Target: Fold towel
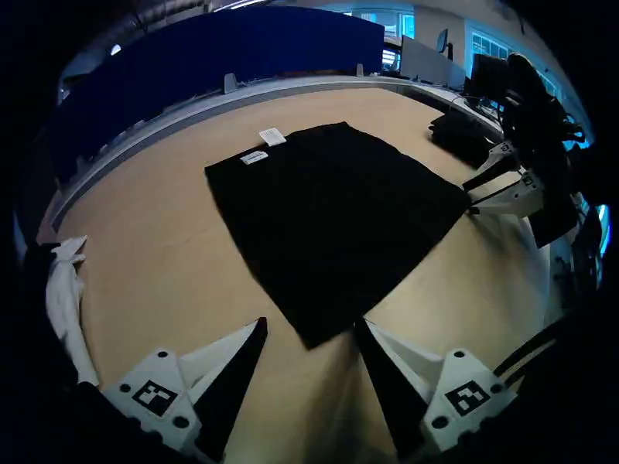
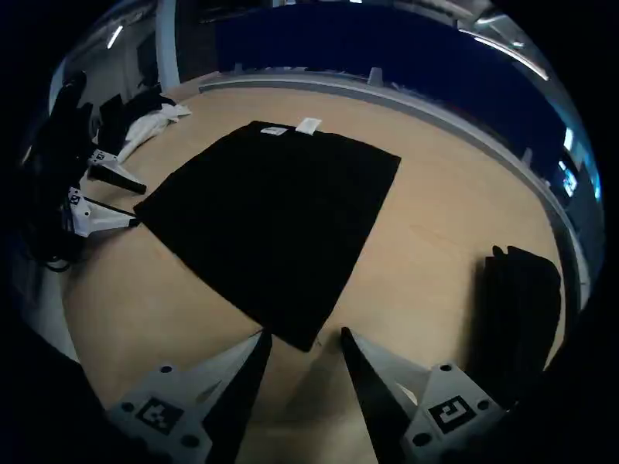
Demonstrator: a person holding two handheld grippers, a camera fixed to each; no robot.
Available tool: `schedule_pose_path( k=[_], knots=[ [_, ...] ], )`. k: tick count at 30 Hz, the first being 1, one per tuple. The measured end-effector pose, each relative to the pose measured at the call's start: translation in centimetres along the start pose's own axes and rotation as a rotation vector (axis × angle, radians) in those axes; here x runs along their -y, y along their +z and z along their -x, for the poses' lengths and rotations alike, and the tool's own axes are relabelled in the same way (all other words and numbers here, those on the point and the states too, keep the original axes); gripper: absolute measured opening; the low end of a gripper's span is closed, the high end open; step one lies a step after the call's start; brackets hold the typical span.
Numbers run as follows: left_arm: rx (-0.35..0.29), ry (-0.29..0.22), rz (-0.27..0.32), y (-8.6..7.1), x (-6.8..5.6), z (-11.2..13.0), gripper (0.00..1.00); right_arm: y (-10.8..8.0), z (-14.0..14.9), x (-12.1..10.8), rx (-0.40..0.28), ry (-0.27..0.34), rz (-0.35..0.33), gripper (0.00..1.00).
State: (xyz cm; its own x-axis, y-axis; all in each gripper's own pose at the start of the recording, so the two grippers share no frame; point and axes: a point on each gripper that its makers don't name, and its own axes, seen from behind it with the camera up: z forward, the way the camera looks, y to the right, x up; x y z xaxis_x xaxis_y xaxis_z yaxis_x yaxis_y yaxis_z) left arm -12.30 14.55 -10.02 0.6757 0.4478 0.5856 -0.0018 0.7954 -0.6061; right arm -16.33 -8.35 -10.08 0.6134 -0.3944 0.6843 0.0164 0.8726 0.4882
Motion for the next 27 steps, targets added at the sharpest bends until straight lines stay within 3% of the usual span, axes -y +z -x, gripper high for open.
schedule_pose_path(
  k=[11,18,24,27],
  knots=[
    [0.007,0.001,-0.001,0.11,-0.33,0.06,0.59,-0.14,0.03,0.34,0.001,0.003,-0.008,0.48],
    [0.019,-0.002,0.001,0.13,-0.32,0.14,0.54,-0.21,0.07,0.15,0.005,0.019,-0.004,0.25],
    [0.027,-0.004,0.001,0.09,-0.37,0.26,0.51,-0.22,0.04,0.1,0.008,0.025,-0.002,0.17],
    [0.032,-0.001,-0.004,0.04,-0.23,0.3,0.39,-0.16,0.05,0.18,0.009,0.025,-0.002,0.14]
  ],
)
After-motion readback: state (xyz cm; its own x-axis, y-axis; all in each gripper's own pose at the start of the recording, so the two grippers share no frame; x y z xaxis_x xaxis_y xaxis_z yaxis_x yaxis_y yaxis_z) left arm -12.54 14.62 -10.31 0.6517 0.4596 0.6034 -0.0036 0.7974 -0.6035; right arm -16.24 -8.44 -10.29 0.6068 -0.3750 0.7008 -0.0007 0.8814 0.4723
